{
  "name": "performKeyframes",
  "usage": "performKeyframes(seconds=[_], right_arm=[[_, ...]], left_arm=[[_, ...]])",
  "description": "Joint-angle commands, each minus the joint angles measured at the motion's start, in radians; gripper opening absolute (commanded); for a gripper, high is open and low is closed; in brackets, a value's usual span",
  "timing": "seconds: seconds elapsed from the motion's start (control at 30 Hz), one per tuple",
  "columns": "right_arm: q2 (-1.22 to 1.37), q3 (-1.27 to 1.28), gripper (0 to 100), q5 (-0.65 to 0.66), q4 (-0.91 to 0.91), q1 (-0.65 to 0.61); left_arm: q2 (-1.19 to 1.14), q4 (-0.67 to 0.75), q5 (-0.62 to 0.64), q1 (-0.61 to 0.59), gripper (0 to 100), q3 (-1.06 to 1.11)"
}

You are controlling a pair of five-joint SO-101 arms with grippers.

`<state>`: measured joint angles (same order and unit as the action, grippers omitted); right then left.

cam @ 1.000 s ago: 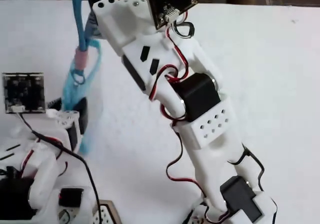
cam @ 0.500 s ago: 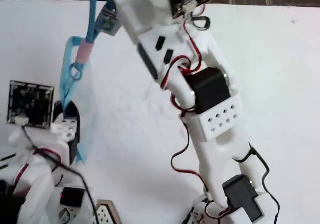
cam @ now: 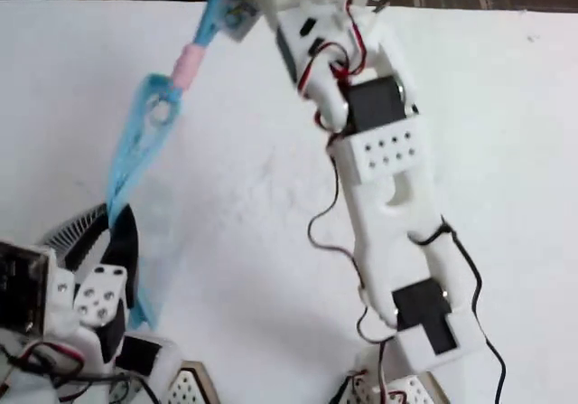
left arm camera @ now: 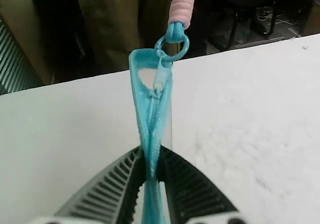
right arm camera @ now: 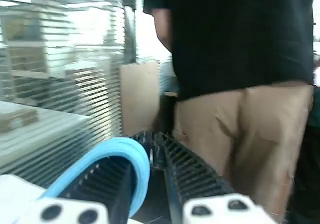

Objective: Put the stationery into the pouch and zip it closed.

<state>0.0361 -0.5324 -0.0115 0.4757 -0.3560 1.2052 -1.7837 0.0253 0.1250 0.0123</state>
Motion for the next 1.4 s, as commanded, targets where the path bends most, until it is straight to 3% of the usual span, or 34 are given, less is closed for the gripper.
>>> performKeyframes(seconds=[0.0,0.3,0.53,0.73,0.97,1.1,1.23,1.37], right_arm=[[0.036,-0.044,1.7,-0.014,-0.068,0.108],[0.17,-0.048,1.7,-0.014,-0.147,0.266],[0.369,-0.282,1.7,-0.018,-0.127,0.415],[0.495,-0.54,1.7,-0.018,0.096,0.453],[0.507,-0.766,2.4,0.011,0.504,0.335],[0.507,-0.93,13.1,0.075,0.786,0.222],[0.507,-1.148,31.1,0.081,0.987,0.113],[0.43,-1.117,47.1,0.075,1.145,0.012]], left_arm=[[0.028,-0.005,0.006,0.033,2,-0.038],[0.028,-0.005,0.005,0.033,2,-0.038],[0.027,-0.003,0.003,0.033,2,-0.044],[0.025,-0.002,0.002,0.033,2,-0.046],[0.024,0.009,0.002,0.025,2,-0.046],[0.022,0.064,-0.018,0.021,2,-0.038],[0.022,0.166,-0.081,-0.093,2,-0.035],[-0.002,0.276,-0.138,-0.159,2,0.011]])
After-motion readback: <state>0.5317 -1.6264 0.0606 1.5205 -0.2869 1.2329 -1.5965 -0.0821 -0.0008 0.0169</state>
